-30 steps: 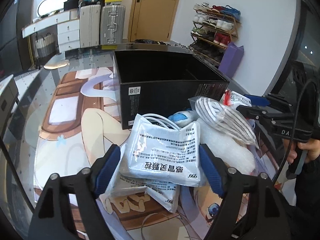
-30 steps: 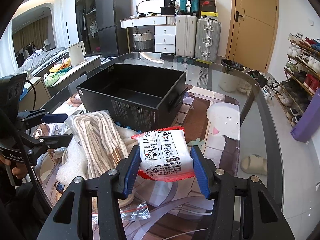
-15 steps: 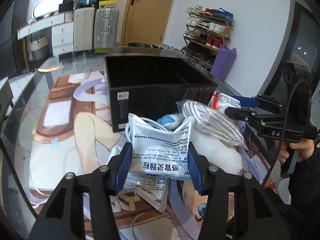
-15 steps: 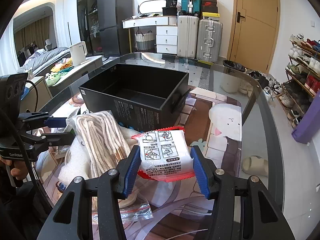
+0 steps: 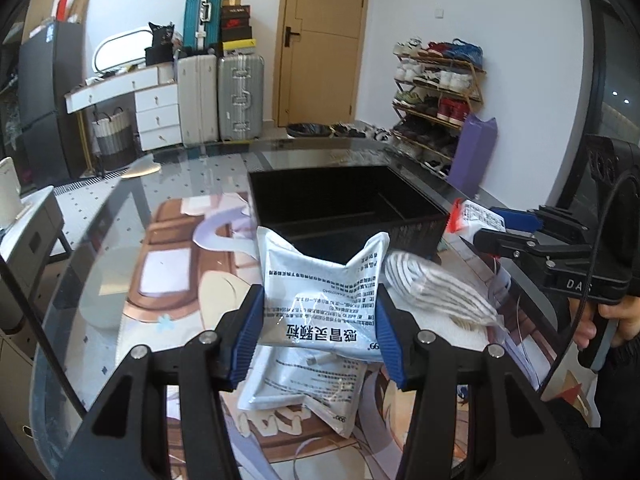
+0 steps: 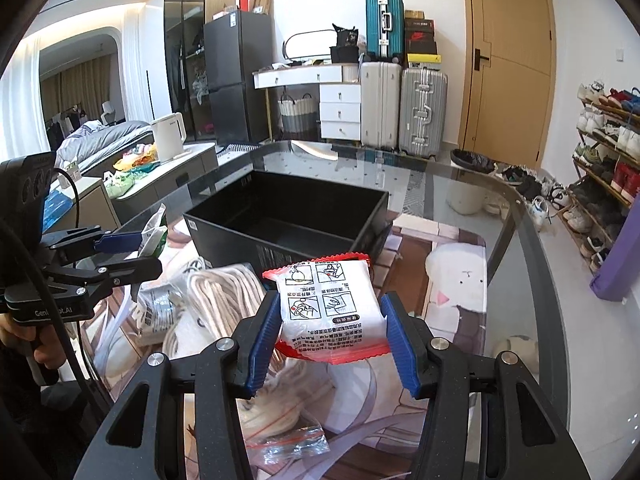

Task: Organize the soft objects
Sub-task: 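Carry both packets over the black box and open both grippers to drop them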

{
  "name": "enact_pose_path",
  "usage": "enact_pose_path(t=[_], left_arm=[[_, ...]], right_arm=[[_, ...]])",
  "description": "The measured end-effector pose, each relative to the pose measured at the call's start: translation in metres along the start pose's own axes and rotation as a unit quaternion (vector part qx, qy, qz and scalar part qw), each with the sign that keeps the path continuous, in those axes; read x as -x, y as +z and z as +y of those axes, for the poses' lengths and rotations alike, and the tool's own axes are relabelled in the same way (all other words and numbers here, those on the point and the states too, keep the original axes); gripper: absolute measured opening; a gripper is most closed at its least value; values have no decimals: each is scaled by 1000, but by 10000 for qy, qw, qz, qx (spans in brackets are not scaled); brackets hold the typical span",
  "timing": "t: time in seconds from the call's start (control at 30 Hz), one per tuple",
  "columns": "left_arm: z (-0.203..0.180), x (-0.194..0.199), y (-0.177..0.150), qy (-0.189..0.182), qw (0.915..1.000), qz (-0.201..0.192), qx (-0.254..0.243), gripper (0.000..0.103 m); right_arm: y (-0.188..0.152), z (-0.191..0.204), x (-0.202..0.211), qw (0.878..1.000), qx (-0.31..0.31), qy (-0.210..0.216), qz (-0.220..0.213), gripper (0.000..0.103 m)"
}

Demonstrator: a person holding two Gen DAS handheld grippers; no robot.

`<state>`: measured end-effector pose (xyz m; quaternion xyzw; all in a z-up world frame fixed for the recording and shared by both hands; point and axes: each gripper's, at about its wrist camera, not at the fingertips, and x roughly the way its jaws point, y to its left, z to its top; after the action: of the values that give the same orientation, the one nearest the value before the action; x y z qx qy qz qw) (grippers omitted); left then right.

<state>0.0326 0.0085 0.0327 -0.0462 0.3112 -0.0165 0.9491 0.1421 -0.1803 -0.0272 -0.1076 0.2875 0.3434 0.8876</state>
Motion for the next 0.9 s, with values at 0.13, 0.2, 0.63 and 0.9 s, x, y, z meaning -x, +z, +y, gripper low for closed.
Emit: enact_pose_path(t=[0.13, 0.2, 0.63, 0.9], left_arm=[[0, 2, 5, 117, 9999, -51, -24, 52], [0, 0, 10, 172, 9998, -66, -56, 52], [3, -9, 29, 287, 9992, -251, 95, 52], [7, -20, 39, 363, 9988, -276, 199, 52]], right_arm=[[2, 4, 4, 9998, -58, 51, -163, 52], [5, 8, 6, 9997, -35, 68, -226, 52], [37, 19, 5, 9986, -51, 163, -508, 52], [51, 13, 6, 9974, -273, 138, -654, 52]])
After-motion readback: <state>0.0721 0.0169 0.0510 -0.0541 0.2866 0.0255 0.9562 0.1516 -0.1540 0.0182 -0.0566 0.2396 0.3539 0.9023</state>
